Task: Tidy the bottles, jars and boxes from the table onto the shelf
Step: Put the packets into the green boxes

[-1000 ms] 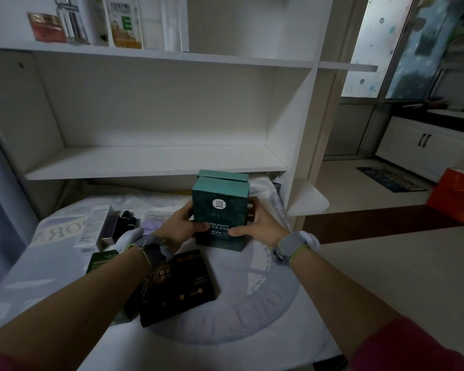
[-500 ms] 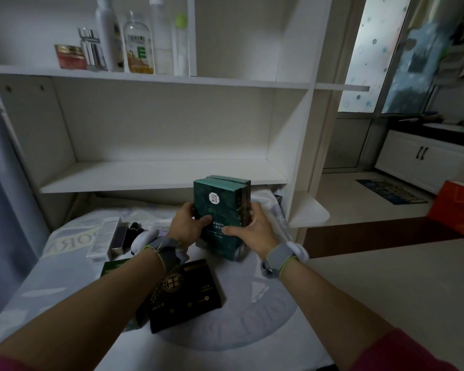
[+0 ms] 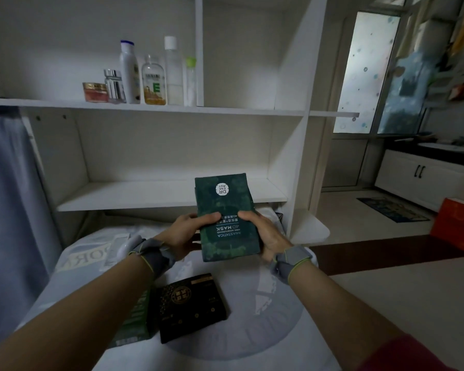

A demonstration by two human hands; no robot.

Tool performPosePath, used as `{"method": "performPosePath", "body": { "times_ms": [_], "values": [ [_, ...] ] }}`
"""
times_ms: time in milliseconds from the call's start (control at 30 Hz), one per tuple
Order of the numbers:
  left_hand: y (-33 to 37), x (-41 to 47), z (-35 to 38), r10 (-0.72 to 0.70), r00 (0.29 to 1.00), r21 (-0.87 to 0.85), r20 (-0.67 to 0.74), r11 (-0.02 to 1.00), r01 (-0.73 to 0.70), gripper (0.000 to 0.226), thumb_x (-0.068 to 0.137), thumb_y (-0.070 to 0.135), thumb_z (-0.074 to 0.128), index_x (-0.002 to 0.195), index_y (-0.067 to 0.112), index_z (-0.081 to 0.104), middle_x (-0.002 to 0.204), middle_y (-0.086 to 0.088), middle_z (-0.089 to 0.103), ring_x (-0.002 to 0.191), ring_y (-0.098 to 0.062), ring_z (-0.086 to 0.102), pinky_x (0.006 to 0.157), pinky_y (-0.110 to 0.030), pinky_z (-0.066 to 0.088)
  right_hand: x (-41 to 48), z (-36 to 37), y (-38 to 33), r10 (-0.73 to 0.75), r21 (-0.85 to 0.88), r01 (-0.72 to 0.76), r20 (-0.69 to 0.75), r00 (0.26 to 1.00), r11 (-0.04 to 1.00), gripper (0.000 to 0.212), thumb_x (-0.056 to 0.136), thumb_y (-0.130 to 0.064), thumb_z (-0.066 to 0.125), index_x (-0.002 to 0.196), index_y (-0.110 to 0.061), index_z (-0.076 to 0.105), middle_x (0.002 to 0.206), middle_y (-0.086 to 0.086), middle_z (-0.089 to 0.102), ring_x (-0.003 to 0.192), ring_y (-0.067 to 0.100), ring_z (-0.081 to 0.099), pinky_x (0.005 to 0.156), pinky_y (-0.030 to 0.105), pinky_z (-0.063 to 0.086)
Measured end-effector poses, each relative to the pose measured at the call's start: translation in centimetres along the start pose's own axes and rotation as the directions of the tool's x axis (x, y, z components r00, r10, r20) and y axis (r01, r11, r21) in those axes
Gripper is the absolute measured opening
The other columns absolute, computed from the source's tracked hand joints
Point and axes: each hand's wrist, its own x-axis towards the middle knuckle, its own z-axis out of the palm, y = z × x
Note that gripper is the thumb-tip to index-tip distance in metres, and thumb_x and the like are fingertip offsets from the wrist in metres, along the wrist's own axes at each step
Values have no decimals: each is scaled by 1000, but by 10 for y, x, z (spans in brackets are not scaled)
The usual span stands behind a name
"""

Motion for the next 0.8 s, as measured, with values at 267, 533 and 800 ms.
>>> {"method": "performPosePath", "body": {
  "times_ms": [267,533,800],
  "values": [
    [19,-10,8,83,991,22,-105,996,-81,55,65,35,80,109,3,65,96,-13,75,87,-27,71,71,-33,57,-7,17,-29,-13,-52,12,-25,1000,999,40,87,-43,64,112,-12,68,110,16,70,92,33,68,91,52,52],
    [48,-11,17,182,963,-31,-200,981,-192,54,70,23,81,112,-3,60,93,-17,74,78,-28,73,61,-36,58,-14,35,-66,-148,-378,114,-62,987,919,50,98,-55,31,121,-20,57,102,2,63,92,20,63,75,29,53],
    [67,-13,21,185,948,-66,-258,976,-208,68,71,24,81,122,1,43,110,-18,66,83,-27,70,53,-31,56,-12,41,-83,-221,-470,182,-27,975,864,57,98,-56,27,130,-19,54,128,6,60,116,24,58,102,43,47]
  ]
}}
